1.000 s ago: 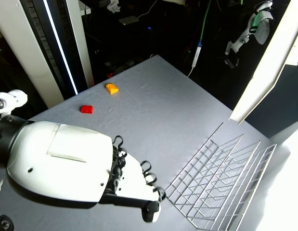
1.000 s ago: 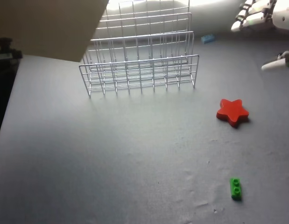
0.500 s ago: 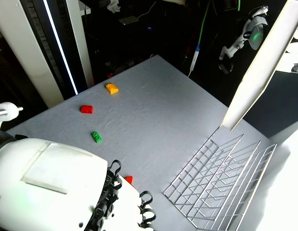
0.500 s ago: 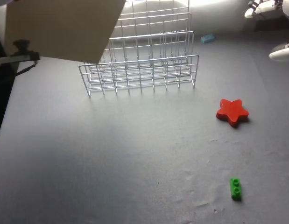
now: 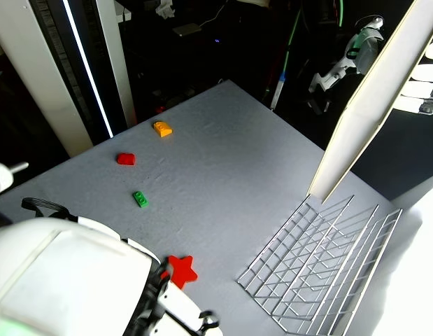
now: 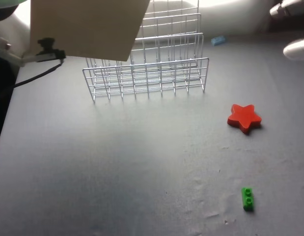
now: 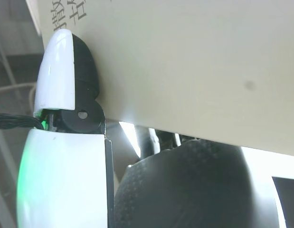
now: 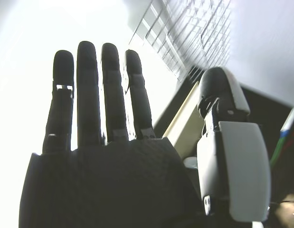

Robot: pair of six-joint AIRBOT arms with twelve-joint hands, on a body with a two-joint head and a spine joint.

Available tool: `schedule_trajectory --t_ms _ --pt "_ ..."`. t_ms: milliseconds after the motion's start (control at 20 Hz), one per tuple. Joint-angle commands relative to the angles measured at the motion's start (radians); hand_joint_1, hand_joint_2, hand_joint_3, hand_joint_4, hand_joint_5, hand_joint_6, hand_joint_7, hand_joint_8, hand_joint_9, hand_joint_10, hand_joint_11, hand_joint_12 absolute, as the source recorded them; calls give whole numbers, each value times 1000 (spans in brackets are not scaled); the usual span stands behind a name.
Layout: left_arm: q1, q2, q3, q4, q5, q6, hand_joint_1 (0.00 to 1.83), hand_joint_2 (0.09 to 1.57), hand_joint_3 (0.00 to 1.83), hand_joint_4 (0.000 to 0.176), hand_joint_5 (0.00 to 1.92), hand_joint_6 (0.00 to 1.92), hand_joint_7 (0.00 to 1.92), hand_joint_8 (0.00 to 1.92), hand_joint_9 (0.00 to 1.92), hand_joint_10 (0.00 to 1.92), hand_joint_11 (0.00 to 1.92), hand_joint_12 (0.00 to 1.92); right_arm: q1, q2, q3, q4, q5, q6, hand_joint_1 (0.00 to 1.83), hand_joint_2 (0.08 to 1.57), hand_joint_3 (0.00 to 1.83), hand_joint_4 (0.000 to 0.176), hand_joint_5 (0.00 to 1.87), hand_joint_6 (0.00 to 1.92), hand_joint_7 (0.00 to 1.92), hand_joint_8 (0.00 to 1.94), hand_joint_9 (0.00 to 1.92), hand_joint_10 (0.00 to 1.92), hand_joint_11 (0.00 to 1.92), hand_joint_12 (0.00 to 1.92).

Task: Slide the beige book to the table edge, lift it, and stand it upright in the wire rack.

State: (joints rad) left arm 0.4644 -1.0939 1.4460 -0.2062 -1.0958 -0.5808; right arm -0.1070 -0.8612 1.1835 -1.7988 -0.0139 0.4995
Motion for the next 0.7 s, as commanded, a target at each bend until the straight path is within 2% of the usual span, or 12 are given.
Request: schedule_trajectory --t_ms 0,250,650 --pt "-18 0 9 -23 -122 -16 1474 1212 0 0 736 1267 630 1329 707 1328 686 1665 7 14 0 0 -71 7 325 1164 2 0 442 0 463 0 470 2 42 1094" --pt "-24 -54 51 -23 -121 -15 1475 1206 0 0 727 1276 635 1297 734 1305 706 1651 -16 28 1 1 -130 9 328 1163 0 0 454 4 477 6 487 6 63 1092" --pt "-47 -121 90 -26 -121 18 1479 1196 0 0 726 1240 683 1264 770 1281 701 1651 -18 31 1 1 -126 10 309 1169 3 0 450 5 477 5 481 4 34 1073"
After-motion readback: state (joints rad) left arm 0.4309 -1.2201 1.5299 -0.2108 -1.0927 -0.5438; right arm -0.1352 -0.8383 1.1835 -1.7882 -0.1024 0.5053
